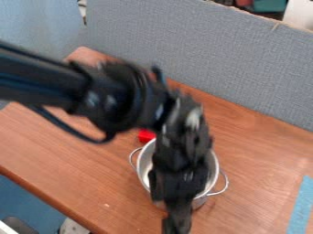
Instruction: Move the red object from the metal pot to the table
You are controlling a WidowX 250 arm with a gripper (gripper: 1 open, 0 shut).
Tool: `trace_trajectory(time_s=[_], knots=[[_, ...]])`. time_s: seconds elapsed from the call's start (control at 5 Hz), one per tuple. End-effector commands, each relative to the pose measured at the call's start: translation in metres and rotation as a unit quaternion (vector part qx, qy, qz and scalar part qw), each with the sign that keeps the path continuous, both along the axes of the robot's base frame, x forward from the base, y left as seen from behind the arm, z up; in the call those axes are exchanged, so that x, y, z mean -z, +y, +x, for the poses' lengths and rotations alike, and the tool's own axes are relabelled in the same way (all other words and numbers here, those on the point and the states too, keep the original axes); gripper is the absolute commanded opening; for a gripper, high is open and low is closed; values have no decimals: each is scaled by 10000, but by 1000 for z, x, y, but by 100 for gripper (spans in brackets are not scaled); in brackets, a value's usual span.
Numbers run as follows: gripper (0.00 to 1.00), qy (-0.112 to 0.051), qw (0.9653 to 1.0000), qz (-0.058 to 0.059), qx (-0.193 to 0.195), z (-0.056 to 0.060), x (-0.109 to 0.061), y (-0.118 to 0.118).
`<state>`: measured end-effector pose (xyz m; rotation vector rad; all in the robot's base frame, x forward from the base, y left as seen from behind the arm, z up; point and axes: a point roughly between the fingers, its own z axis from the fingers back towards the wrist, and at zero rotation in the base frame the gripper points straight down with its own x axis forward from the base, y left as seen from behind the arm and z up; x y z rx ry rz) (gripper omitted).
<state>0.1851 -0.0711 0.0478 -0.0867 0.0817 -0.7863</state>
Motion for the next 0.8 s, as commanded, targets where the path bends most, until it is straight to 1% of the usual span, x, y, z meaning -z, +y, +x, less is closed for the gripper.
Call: trace_trajectory(time_s=[0.0,0.2,0.4,0.6], knots=[[100,-137,9998,7,-175,17,-34,-2],[100,-146,9989,96,-432,33,-69,5],[100,-164,9936,85,-1113,33,-70,36],[100,-324,9752,-45,-2189,32,-79,84]])
